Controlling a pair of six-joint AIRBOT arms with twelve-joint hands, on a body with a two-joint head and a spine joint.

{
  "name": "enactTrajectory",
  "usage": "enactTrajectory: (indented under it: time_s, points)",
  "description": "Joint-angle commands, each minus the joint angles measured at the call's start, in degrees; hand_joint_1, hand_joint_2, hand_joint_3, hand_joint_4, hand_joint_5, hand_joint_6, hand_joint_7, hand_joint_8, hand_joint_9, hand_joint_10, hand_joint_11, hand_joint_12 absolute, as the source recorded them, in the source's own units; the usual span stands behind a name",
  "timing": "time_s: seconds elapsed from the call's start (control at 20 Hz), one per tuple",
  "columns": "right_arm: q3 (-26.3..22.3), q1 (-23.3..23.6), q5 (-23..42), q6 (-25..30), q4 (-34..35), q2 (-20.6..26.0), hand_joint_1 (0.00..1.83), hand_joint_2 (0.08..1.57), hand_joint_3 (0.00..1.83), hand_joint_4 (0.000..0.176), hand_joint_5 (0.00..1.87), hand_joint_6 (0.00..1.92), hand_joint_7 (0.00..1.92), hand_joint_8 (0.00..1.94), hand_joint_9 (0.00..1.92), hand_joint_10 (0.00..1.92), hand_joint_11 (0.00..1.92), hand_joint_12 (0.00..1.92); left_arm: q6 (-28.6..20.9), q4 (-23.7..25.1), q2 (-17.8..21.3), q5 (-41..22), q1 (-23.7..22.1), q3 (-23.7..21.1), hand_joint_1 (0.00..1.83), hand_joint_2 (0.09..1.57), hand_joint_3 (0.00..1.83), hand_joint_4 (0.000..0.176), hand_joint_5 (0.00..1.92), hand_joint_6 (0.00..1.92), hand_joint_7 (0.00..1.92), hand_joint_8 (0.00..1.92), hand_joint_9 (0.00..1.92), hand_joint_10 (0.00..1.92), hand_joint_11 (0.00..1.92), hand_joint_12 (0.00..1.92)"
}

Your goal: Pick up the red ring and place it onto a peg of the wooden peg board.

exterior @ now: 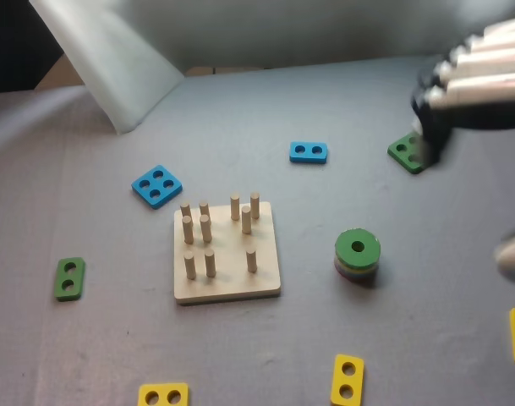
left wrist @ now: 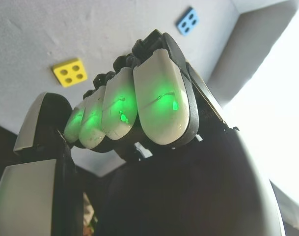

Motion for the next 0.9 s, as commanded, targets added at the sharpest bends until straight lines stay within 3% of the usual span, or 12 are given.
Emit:
enactTrajectory:
  time_s: [0.0, 0.35, 0.55, 0.65, 0.85]
  points:
    - [-0.32, 0.45, -0.29, 0.37, 3.22, 0.06, 0.00, 1.01, 0.01, 0.000, 0.00, 0.00, 0.00, 0.00, 0.00, 0.00, 0.00, 0.03, 0.23, -0.52, 0.00, -0.43, -0.44, -0.11, 0.88, 1.47, 0.03, 0.176, 1.37, 1.92, 1.56, 1.92, 1.67, 1.92, 1.78, 1.92]
    - [-0.25, -0.63, -1.15, 0.36, 1.66, -0.11, 0.00, 1.03, 0.01, 0.000, 0.01, 0.00, 0.00, 0.00, 0.00, 0.00, 0.00, 0.04, 0.23, -0.89, -0.13, -0.70, -0.42, 0.02, 0.83, 1.49, 0.01, 0.176, 1.37, 1.92, 1.56, 1.92, 1.68, 1.92, 1.79, 1.92]
    - [-0.25, -1.57, -5.47, -2.16, 1.67, -2.10, 0.00, 0.96, 0.00, 0.000, 0.05, 0.02, 0.01, 0.00, 0.01, 0.00, 0.02, 0.03, 0.23, -0.89, -0.20, -0.39, -0.39, 0.21, 0.84, 1.48, 0.00, 0.176, 1.37, 1.92, 1.56, 1.92, 1.67, 1.92, 1.78, 1.92]
    - [-0.23, -1.53, -8.26, -3.13, 1.68, -3.77, 0.06, 0.85, 0.00, 0.037, 0.10, 0.02, 0.00, 0.00, 0.00, 0.00, 0.01, 0.04, 0.23, -0.89, -0.20, -0.43, -0.32, 0.32, 0.84, 1.48, 0.00, 0.176, 1.36, 1.92, 1.55, 1.92, 1.67, 1.92, 1.78, 1.92]
    - [-0.09, -3.14, -14.02, -3.98, 1.70, -7.37, 0.10, 0.77, 0.00, 0.081, 0.14, 0.02, 0.00, 0.00, 0.00, 0.00, 0.00, 0.00, 0.23, -1.20, -0.22, -0.47, -0.34, 0.44, 0.83, 1.47, 0.00, 0.176, 1.37, 1.92, 1.55, 1.92, 1.67, 1.92, 1.78, 1.92]
